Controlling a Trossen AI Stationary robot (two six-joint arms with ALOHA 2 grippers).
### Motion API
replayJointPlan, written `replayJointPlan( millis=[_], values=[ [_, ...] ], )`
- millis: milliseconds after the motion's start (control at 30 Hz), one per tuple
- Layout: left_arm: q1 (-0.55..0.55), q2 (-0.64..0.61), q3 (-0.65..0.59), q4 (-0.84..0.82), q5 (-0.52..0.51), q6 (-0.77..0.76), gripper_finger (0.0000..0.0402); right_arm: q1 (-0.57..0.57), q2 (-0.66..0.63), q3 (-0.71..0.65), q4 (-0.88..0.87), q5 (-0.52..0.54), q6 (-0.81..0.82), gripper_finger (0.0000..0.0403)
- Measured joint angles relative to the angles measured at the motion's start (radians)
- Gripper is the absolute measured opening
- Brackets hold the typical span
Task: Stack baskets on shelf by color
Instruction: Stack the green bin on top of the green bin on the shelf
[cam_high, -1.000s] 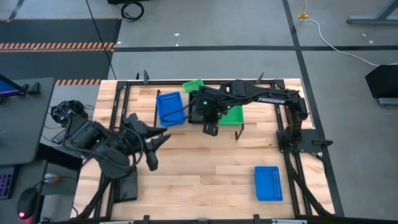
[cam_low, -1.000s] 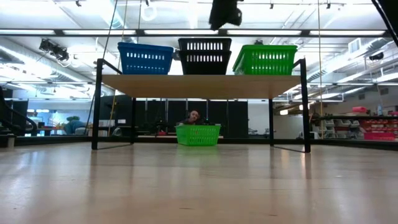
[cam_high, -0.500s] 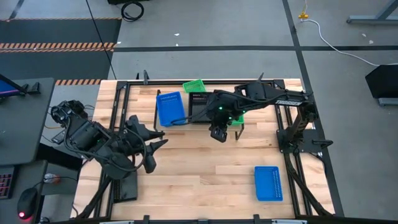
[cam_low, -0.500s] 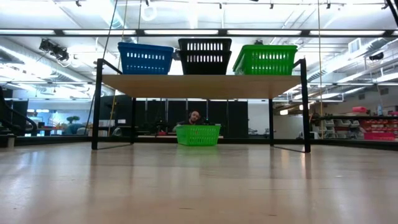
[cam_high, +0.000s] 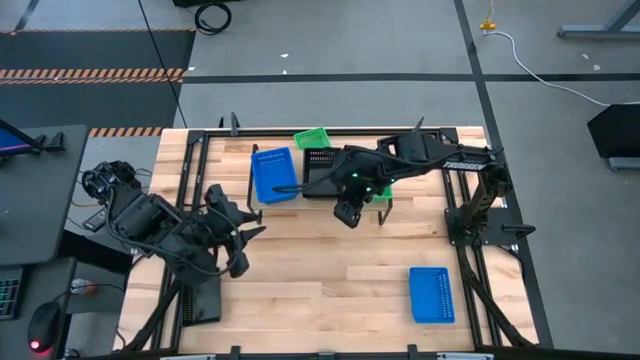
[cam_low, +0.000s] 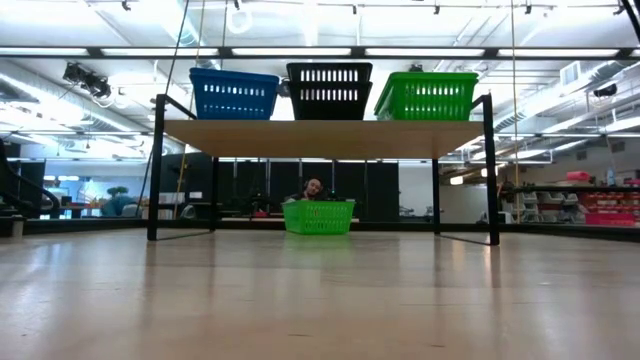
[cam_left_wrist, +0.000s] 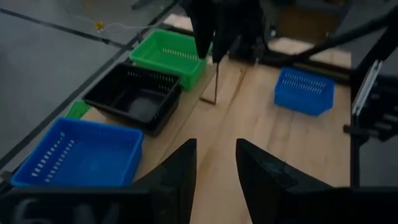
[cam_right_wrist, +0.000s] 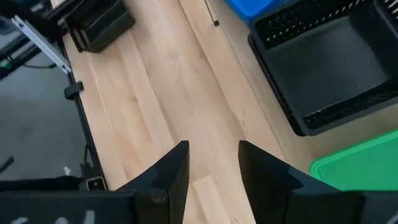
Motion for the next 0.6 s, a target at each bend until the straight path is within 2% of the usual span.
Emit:
replayJointPlan(
  millis=[300, 433, 600],
  values=[
    [0.035, -0.016, 0.000, -0.076, 0.014, 0.005, 0.0118, -0.055, -0.007, 0.000, 0.071, -0.024, 0.016, 0.0144],
    [0.118, -0.051, 0.000, -0.078, 0.011, 0.039, 0.0118, -0.124, -0.011, 0.030, 0.098, -0.042, -0.051, 0.0144],
    [0.278, -0.115, 0.000, -0.066, 0.014, 0.062, 0.0118, -0.251, -0.011, 0.072, 0.100, -0.045, -0.132, 0.0144]
  ],
)
